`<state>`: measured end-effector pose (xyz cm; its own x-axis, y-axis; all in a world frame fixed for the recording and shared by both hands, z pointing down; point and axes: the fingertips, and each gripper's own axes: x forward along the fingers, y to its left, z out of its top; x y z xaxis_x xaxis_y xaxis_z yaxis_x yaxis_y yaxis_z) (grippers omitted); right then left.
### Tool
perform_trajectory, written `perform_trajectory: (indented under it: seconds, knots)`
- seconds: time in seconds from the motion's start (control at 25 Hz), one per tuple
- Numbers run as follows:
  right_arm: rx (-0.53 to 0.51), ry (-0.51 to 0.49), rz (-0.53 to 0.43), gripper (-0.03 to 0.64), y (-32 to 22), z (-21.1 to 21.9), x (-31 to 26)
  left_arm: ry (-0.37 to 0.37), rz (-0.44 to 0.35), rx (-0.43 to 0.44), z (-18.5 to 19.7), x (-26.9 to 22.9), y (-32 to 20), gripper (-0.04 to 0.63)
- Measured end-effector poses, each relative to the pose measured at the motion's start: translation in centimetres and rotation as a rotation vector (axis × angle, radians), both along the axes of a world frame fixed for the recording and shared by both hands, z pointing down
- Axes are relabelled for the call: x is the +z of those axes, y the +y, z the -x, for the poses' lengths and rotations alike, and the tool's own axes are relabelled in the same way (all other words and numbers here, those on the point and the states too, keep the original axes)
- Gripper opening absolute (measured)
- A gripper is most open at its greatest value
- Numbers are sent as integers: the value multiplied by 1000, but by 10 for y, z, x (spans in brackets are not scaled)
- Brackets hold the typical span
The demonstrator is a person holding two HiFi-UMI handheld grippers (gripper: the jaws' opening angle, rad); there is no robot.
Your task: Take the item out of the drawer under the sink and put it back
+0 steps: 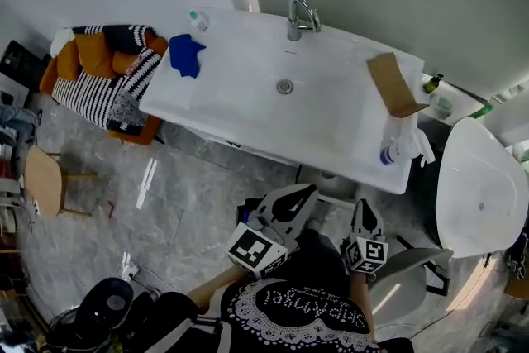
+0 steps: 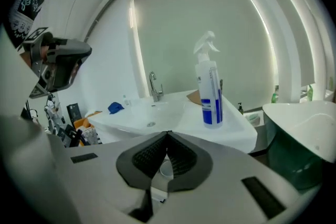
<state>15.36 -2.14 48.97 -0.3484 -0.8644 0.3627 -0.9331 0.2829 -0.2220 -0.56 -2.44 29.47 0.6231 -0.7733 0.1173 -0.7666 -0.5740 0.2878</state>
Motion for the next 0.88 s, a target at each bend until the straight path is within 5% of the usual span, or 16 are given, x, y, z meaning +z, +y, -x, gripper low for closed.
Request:
perform_trajectory:
  seconds: [0.24,0.52,0.88]
  knots:
    - [-89,-27,-101,18,1,3,-50,19,-65,-75,-6,-23,11,5]
    - [-147,-48,-162,18,23,-12,-84,-10,-36,-164,-2,-14,36,5]
    - [-131,-36,-190,18,51,-49,-98,-28,-76,-255,13,-19,56,5]
